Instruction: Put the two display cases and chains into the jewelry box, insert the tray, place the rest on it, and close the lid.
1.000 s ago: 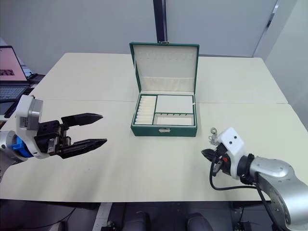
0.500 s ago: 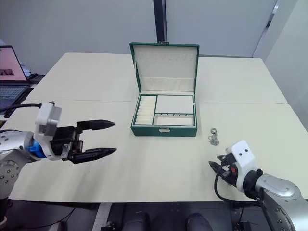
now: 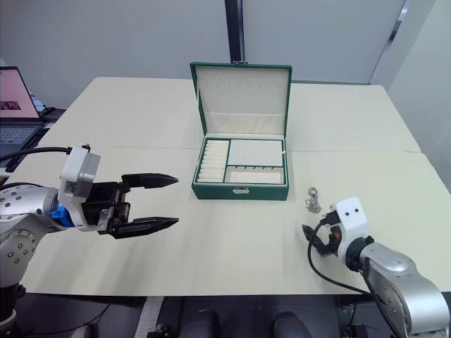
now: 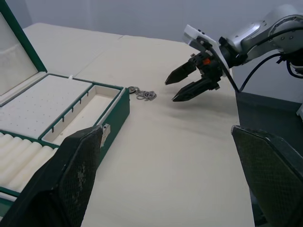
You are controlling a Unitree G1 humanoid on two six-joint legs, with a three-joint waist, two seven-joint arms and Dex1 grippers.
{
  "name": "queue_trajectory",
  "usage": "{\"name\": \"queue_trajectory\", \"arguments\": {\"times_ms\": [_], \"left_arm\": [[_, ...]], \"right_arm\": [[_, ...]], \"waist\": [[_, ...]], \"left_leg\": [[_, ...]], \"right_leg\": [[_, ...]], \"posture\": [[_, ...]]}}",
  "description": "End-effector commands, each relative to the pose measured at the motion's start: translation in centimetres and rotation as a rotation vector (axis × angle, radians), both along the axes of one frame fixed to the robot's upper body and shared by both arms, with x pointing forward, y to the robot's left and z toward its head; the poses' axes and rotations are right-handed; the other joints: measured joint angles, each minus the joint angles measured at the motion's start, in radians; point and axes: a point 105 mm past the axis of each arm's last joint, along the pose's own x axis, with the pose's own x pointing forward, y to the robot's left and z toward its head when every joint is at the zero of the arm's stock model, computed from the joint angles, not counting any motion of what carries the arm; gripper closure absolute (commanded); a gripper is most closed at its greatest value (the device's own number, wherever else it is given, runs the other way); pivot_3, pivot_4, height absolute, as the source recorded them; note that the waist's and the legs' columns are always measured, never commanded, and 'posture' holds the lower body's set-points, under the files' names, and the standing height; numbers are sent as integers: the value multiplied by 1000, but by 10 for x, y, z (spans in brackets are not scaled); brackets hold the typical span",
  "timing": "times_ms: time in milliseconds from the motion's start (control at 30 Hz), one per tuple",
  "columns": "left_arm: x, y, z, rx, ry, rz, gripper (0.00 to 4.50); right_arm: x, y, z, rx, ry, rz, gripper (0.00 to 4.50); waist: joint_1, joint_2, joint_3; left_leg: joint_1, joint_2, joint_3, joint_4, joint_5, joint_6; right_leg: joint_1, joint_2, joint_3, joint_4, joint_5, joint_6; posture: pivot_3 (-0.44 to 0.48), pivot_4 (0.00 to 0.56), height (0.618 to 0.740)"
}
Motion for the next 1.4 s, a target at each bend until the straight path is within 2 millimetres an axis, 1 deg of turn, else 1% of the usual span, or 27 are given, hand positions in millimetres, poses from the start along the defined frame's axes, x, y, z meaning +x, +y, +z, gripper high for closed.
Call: {"name": "queue_trajectory", "arguments": {"times_ms": [33,167,333,567,867,967,1100,1233,1400], "left_arm": [[-2,2,12,-4,-33,-2,0],[-1,2,14,-2,-37,6,0],[0,1,15,-2,-43,12,0],[0,0,16,-5,-52,19,0],[0,0,16,-8,-51,27,0],[0,-1,17,-11,-51,29,0],[1,-1,17,-11,-50,30,0],[1,-2,19,-13,-50,30,0],[1,-2,19,-12,-48,31,0]], "right_arm": [[15,-7,3,-24,-46,-41,29],[23,-9,-4,-21,-35,-42,29],[31,-3,-13,-22,-24,-17,29],[41,3,-19,-35,-28,0,29],[40,5,-26,-47,-8,20,29],[41,7,-27,-45,-4,22,608],[40,12,-31,-36,9,36,1890],[41,17,-32,-29,11,45,2875],[43,19,-33,-23,16,51,4003]], "waist": [[1,0,0],[2,0,0],[0,0,0],[-2,-1,0],[-2,-3,-2],[-2,-3,-2],[-2,-3,-2],[-2,-4,-3],[-3,-5,-3]], "left_leg": [[0,0,0,0,0,0],[0,0,0,0,0,-1],[0,0,0,0,0,0],[1,0,0,0,0,0],[1,0,0,1,0,-1],[1,0,0,1,0,-1],[1,0,0,1,0,-1],[1,1,0,1,0,-1],[1,1,0,1,0,-1]], "right_leg": [[0,0,0,0,0,0],[0,0,0,0,0,0],[0,0,0,0,0,0],[0,0,0,1,0,0],[1,0,0,1,0,0],[1,0,0,1,0,0],[1,0,0,1,0,0],[1,1,0,1,0,0],[1,1,0,1,0,0]], "posture": [[0,150,740],[0,150,740],[0,150,740],[0,150,740],[0,150,740],[0,150,740],[0,150,740],[0,150,740],[0,150,740]]}}
